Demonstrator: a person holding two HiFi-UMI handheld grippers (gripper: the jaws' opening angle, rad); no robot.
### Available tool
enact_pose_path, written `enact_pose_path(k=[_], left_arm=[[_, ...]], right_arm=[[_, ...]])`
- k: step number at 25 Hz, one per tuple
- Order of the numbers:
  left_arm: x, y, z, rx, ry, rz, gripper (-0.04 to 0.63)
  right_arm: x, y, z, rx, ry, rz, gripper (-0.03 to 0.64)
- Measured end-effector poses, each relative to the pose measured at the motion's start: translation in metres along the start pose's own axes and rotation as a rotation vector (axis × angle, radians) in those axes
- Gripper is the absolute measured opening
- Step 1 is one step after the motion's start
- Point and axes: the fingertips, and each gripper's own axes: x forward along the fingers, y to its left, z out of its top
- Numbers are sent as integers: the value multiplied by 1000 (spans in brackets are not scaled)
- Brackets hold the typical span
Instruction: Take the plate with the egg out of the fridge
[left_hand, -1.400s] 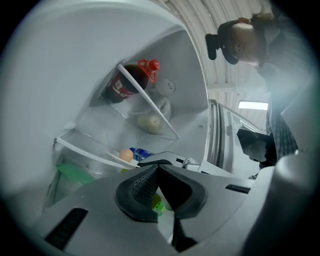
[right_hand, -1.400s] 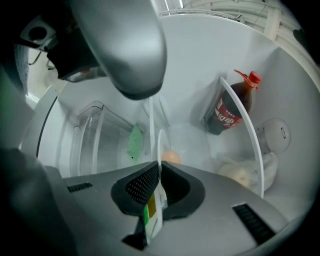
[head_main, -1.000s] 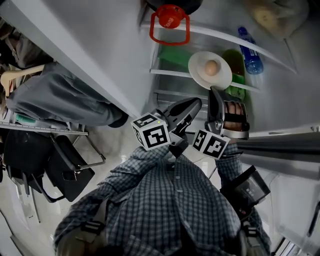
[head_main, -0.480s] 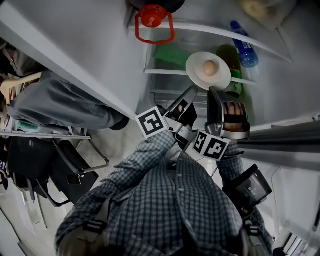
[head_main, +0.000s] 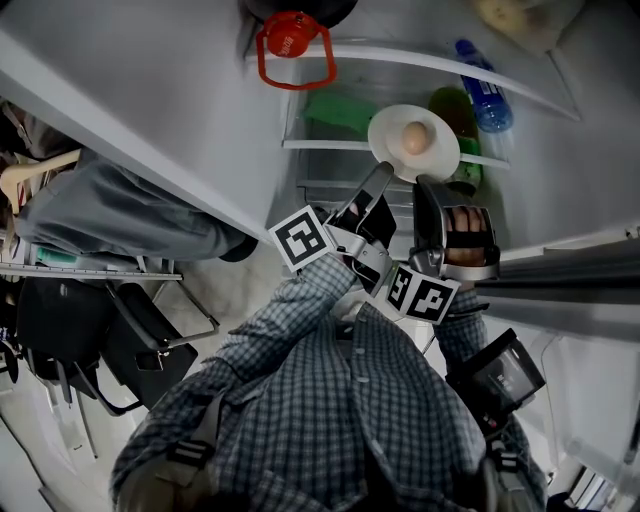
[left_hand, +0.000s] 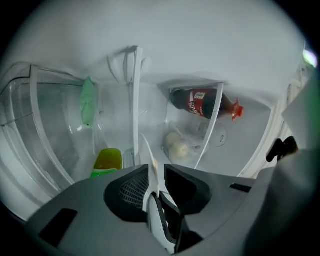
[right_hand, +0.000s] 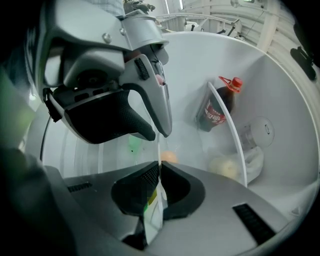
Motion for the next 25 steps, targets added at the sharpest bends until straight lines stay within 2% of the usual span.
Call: enact_pose_path(k=[8, 16, 22, 25], left_arm=[[7, 10, 5, -48, -14, 27, 80], [8, 16, 11, -155, -64, -3, 78], [7, 17, 9, -146, -57, 11, 78], [8, 17, 7, -147, -48, 10, 78]], right_arm=[[-4, 3, 3, -29, -30, 8, 21], [-5, 5, 3, -30, -44, 10, 21], [-9, 5, 1, 49, -74, 32, 25], [-14, 1, 0, 170, -87, 51, 56]])
